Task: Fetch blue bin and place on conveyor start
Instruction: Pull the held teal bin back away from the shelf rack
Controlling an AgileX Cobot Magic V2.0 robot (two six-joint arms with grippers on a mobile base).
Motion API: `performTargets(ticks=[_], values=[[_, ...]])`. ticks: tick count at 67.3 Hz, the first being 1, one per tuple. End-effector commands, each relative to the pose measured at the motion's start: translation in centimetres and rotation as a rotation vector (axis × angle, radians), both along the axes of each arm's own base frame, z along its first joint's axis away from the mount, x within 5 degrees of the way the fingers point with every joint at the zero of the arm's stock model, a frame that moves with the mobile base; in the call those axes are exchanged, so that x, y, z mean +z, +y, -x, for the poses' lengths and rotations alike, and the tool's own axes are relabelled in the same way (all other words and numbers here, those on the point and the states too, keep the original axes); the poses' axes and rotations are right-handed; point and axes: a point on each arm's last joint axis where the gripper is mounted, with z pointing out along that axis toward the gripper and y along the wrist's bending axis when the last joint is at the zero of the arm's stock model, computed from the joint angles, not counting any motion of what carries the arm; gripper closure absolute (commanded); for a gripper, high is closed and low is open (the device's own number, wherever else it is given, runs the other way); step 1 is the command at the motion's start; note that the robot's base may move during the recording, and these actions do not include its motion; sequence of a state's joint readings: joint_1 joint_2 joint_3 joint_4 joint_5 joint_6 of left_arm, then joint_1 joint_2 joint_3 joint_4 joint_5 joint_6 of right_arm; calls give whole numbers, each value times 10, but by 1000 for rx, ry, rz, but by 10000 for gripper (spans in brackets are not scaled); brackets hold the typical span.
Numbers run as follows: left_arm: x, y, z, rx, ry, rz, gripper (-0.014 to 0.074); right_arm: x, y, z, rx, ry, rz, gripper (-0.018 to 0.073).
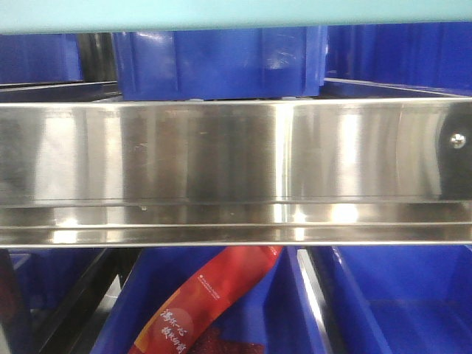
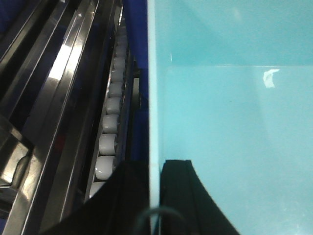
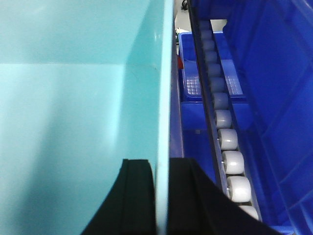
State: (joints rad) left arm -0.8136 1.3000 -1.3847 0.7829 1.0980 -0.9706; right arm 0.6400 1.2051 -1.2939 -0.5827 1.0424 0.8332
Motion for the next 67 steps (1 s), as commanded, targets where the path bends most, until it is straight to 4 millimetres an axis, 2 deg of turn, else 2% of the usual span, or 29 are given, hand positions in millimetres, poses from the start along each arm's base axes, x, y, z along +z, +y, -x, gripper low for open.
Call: performTargets(ticks=[1,67], values=[[6,-9,0,-61,-53,34,708,6,7,-1,58,-60,-50,724],[6,-9,0,-60,-55,31,708,6,7,-1,61,-64,-52,724]])
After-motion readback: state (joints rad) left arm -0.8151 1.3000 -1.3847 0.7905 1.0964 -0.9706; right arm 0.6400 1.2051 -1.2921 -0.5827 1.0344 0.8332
